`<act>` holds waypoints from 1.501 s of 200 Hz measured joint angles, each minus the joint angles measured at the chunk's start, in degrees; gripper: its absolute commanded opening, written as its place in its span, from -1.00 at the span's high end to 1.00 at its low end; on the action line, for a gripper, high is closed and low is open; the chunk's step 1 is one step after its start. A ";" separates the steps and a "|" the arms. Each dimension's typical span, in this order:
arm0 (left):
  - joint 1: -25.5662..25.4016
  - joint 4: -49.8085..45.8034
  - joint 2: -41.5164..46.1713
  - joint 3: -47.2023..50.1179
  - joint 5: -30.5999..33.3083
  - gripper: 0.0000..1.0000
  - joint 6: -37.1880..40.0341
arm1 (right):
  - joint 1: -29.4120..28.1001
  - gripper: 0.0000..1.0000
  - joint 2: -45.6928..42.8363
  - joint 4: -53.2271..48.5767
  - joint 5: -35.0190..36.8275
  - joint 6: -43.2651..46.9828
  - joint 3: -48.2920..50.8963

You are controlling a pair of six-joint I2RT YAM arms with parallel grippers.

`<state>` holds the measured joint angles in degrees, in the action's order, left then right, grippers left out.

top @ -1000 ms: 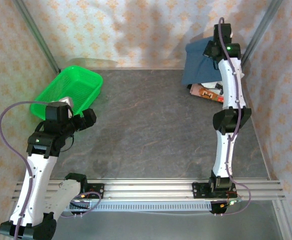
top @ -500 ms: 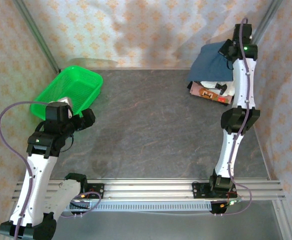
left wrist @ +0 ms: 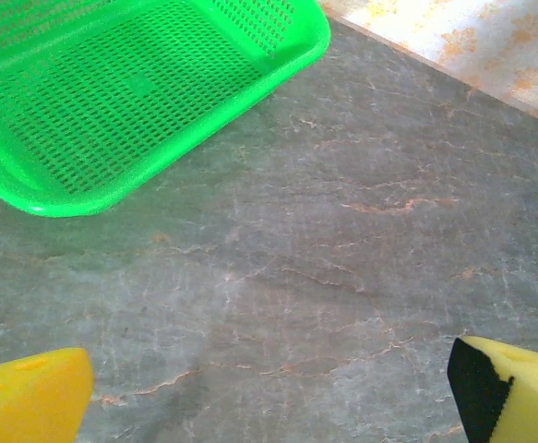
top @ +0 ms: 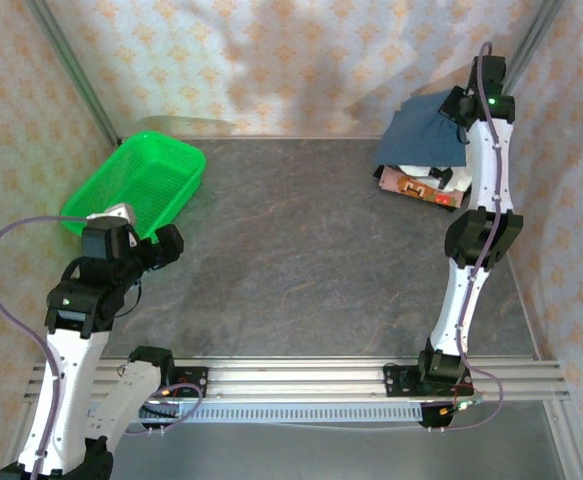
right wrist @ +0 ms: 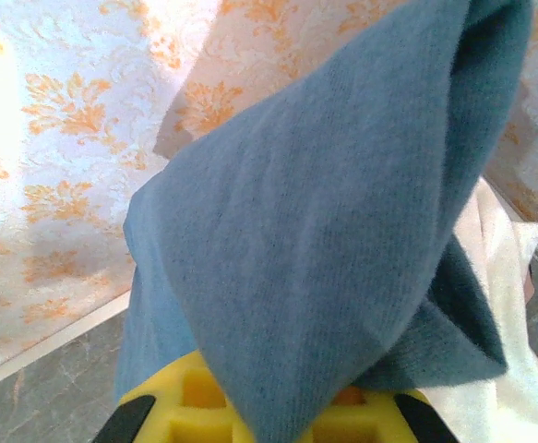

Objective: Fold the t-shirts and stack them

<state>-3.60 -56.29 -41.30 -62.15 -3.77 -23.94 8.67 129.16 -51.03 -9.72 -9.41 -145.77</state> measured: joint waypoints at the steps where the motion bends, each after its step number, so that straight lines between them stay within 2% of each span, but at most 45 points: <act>1: 0.00 -0.07 0.02 0.00 0.02 -1.00 0.00 | 0.00 0.97 0.00 0.07 0.04 0.04 0.09; 27: 0.00 -1.42 0.33 0.00 1.11 -1.00 -0.02 | -0.13 0.87 0.00 0.31 2.40 1.84 2.38; 66: 0.00 -2.10 0.33 0.00 1.73 -1.00 -0.20 | -1.09 0.84 0.00 0.59 8.52 4.76 2.64; 70: 0.00 -2.14 0.33 0.00 1.75 -1.00 -0.20 | -1.27 0.79 0.00 0.57 9.29 5.05 2.64; 77: 0.00 -2.27 0.35 0.00 1.75 -1.00 -0.20 | -1.64 0.49 0.00 0.59 10.91 5.75 2.64; 92: 0.00 -2.54 0.46 0.00 1.73 -1.00 -0.20 | -2.45 0.03 0.00 1.22 15.08 7.10 2.67; 112: 0.00 -2.82 0.61 0.00 1.73 -1.00 -0.20 | -3.17 -0.34 0.00 2.51 20.09 9.29 2.99; 138: 0.00 -3.34 0.68 0.00 1.64 -1.00 -0.20 | -3.56 -0.57 0.00 3.17 25.33 10.40 3.21; 171: 0.00 -4.07 0.79 0.00 1.27 -1.00 -0.02 | -3.65 -0.64 0.00 3.10 29.42 9.97 3.26; 201: 0.00 -4.04 0.81 -0.04 1.27 -1.00 0.02 | -3.67 -0.69 -1.14 3.10 29.33 9.31 5.27; 220: 0.00 -3.96 0.94 -0.04 1.27 -1.00 0.02 | -4.00 -0.80 -5.40 4.52 27.82 8.74 12.41; 240: 0.00 -3.50 1.40 -0.04 1.29 -1.00 0.04 | -4.85 -0.89 -14.29 8.57 25.18 7.50 25.83; 268: 0.00 -1.99 1.81 -0.04 2.12 -1.00 0.02 | -6.43 -0.92 -30.80 15.78 20.76 4.70 45.99; 274: 0.00 -1.75 1.79 -0.04 2.47 -1.00 0.04 | -6.67 -1.00 -34.77 17.35 19.50 3.96 50.23; 300: 0.00 0.94 1.92 1.18 3.96 -1.00 0.04 | -7.32 -0.99 -49.53 22.05 14.19 1.51 65.51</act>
<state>-3.60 -55.35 -39.38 -60.97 0.19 -23.90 1.34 79.64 -28.97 4.47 -7.90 -80.27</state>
